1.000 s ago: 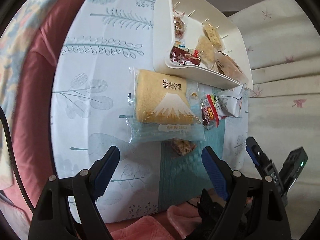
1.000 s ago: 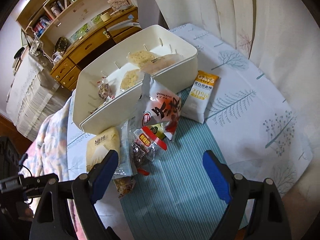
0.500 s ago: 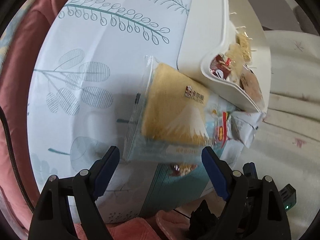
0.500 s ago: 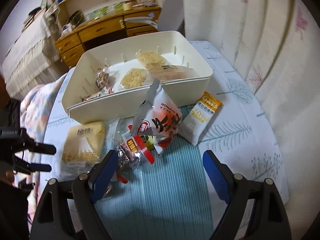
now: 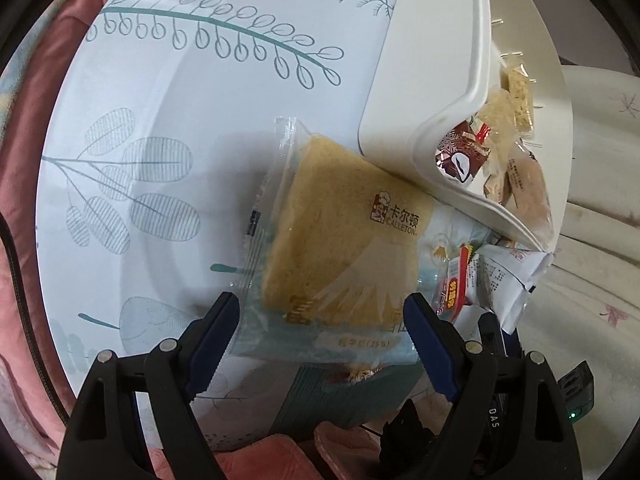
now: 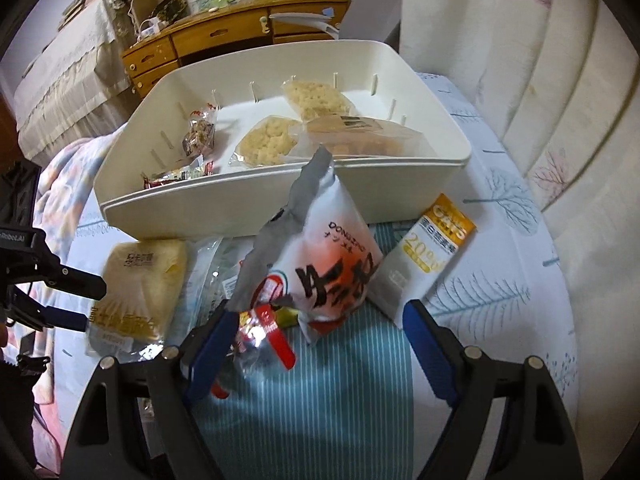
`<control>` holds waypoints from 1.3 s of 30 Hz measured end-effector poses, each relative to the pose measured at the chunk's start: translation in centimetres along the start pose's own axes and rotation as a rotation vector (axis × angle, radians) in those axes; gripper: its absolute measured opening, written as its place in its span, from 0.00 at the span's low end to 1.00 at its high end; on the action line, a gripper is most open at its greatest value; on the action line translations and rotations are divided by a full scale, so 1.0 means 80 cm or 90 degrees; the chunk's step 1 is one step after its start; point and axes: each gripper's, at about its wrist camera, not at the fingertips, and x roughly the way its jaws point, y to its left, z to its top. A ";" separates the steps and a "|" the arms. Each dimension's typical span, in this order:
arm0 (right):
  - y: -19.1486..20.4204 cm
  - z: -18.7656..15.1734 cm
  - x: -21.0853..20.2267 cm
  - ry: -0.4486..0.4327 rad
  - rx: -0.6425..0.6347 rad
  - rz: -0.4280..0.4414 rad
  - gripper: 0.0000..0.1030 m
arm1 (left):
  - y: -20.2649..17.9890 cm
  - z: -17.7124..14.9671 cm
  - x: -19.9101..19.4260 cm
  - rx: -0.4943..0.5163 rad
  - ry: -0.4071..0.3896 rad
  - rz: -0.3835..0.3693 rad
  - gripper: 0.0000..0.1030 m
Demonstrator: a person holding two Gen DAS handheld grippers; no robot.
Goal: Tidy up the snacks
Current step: 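Grasp the Fuji bread pack with the left tool while the right tool grasps the white DONGZHO bag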
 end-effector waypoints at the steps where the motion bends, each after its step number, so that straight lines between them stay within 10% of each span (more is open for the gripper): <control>1: 0.001 0.002 0.003 0.002 -0.004 0.002 0.79 | -0.003 0.002 0.003 0.000 0.004 0.005 0.81; 23: -0.002 0.016 0.038 0.027 -0.057 0.014 0.63 | -0.027 0.013 0.050 -0.054 0.024 0.055 0.89; 39: 0.012 0.002 0.016 0.039 -0.047 0.003 0.59 | -0.005 -0.008 0.001 -0.033 0.001 0.009 0.11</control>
